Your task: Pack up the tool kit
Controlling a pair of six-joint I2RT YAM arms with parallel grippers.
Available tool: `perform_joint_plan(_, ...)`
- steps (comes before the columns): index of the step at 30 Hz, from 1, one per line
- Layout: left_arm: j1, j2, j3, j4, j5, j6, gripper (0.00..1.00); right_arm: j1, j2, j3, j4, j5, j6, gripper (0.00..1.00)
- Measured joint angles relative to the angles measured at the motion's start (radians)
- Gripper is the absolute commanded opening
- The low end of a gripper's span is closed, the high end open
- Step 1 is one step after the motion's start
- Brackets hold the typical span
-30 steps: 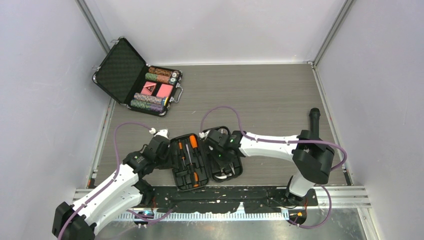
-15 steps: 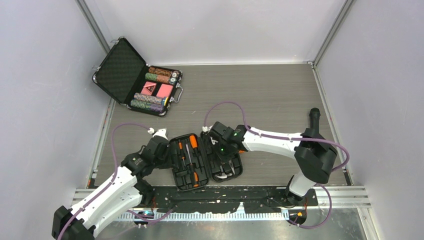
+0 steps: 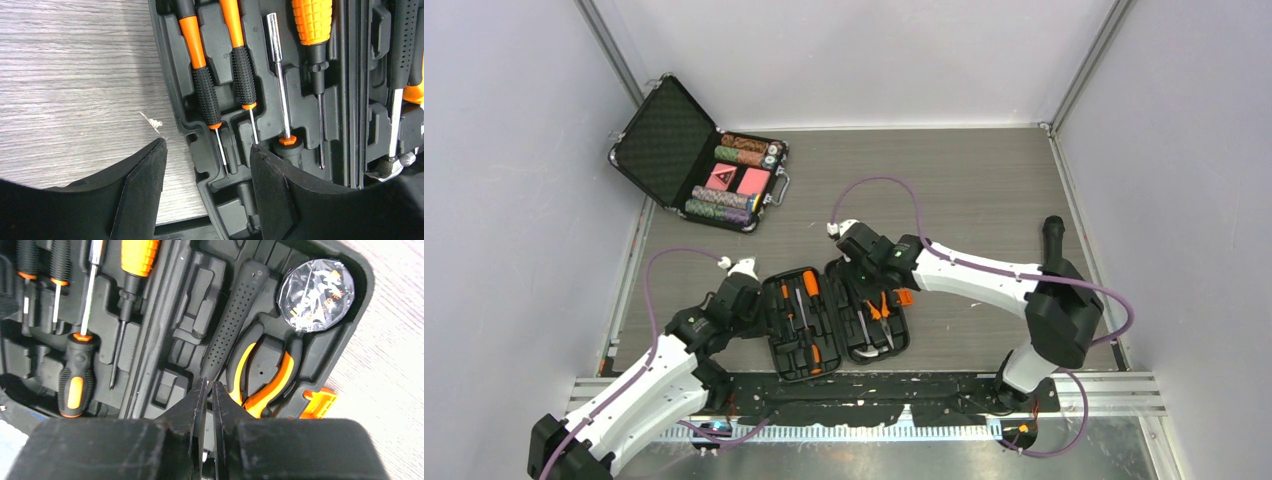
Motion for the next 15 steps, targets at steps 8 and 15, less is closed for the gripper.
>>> perform_joint_plan(8, -0.016, 0.021, 0.024, 0.002, 0.069, 0.004, 0.55, 0.000, 0.074, -0.016, 0.014, 0.003, 0.000, 0.14)
perform_joint_plan(15, -0.153, 0.102, 0.190, 0.075, 0.098, -0.004, 0.41, -0.008, 0.069, -0.047, 0.052, -0.005, 0.007, 0.14)
